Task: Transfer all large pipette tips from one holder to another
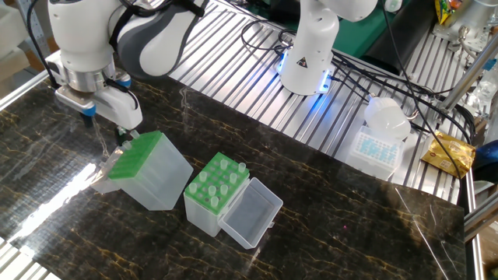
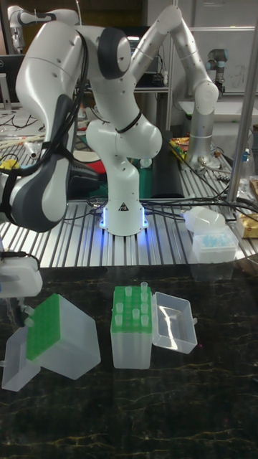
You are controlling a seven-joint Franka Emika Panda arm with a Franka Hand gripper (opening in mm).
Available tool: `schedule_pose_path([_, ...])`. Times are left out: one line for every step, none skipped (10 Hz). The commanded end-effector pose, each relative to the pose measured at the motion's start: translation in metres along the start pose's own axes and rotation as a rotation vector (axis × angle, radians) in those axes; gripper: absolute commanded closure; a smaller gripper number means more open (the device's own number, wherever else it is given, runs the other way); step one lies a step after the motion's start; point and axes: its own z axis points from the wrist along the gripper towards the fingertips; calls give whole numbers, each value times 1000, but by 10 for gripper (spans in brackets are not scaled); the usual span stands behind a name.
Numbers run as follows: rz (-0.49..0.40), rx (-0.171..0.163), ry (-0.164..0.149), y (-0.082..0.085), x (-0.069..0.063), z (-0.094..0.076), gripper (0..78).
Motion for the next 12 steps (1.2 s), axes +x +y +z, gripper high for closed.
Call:
schedule_pose_path([55, -45, 8, 20, 4, -9, 1])
schedule_pose_path([66, -47, 7, 27, 5, -12, 1])
schedule_pose_path([75, -49, 8, 31, 6, -13, 1])
schedule_pose_path([97, -49, 9, 41, 9, -18, 1])
schedule_pose_path([113, -48, 13, 48, 12, -21, 1])
schedule_pose_path([127, -47, 16, 55, 14, -25, 1])
schedule_pose_path([138, -47, 18, 60, 16, -28, 1])
schedule_pose_path([143, -46, 20, 62, 17, -29, 1])
schedule_pose_path([154, -46, 22, 67, 19, -32, 1])
schedule_pose_path([169, -46, 23, 73, 20, -35, 1])
schedule_pose_path([179, -47, 26, 76, 22, -38, 1])
schedule_pose_path([182, -47, 27, 78, 23, -39, 1])
